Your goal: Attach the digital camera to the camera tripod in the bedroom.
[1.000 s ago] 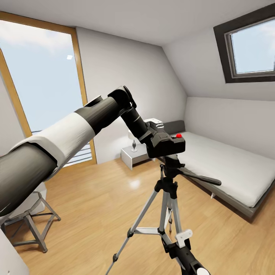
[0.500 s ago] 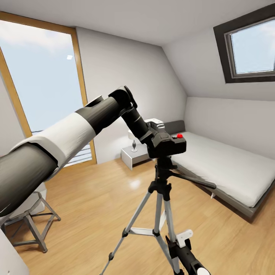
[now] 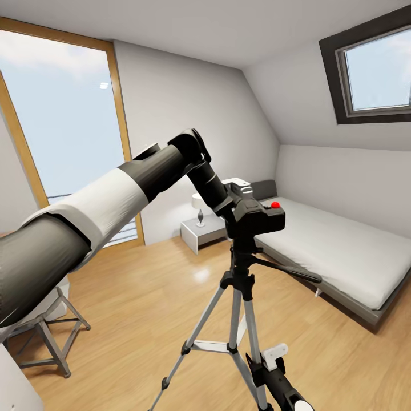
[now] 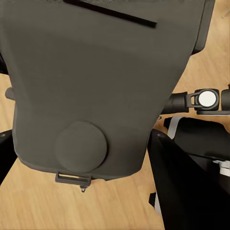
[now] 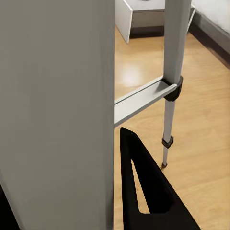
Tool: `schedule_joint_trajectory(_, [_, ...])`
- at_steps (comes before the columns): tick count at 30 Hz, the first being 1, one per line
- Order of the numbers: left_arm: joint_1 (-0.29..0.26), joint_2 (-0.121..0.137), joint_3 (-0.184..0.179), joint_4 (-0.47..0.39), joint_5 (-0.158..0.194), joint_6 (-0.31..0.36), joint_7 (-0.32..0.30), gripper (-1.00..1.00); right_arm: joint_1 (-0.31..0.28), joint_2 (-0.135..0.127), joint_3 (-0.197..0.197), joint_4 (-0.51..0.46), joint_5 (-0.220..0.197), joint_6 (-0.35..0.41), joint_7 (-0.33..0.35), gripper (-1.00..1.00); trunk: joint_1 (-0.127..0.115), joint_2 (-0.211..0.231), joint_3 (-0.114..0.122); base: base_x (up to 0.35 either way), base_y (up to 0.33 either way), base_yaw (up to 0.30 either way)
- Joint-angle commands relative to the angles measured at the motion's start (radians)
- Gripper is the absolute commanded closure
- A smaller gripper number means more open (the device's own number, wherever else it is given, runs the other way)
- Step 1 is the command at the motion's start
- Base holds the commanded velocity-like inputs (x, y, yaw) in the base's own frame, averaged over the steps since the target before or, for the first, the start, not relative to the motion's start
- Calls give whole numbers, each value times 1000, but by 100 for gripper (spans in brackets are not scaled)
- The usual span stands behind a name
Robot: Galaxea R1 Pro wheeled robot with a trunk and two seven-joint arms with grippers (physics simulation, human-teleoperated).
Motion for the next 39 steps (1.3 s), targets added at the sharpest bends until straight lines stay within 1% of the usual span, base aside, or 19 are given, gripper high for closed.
schedule_joint_trajectory(1, [0,0,0,0,-11,11,-10,100,0,-1,1,1,5,-3,0,100,0,-1,-1,0,0,0])
schedule_joint_trajectory(10, [0,4,-1,0,-11,11,-10,100,0,-1,1,2,5,-3,0,100,0,-1,-1,0,0,0])
schedule_joint_trajectory(12, [0,11,-1,0,-11,11,-10,100,0,-1,1,2,5,-3,0,100,0,-1,-1,0,0,0])
schedule_joint_trajectory(15, [-1,13,-3,0,-11,11,-10,100,0,-1,1,3,5,-3,0,100,0,-1,-1,0,0,0])
schedule_joint_trajectory(22, [0,15,-6,0,-13,11,-10,100,0,-1,1,3,5,-3,0,100,0,-1,-1,0,0,0])
schedule_joint_trajectory(31, [0,17,-32,5,-12,11,-10,100,0,-1,2,4,5,-3,0,100,0,-1,-1,0,0,0])
schedule_joint_trajectory(39, [0,25,-36,8,-13,11,-10,100,0,-1,2,4,5,-3,0,100,0,-1,-1,0,0,0])
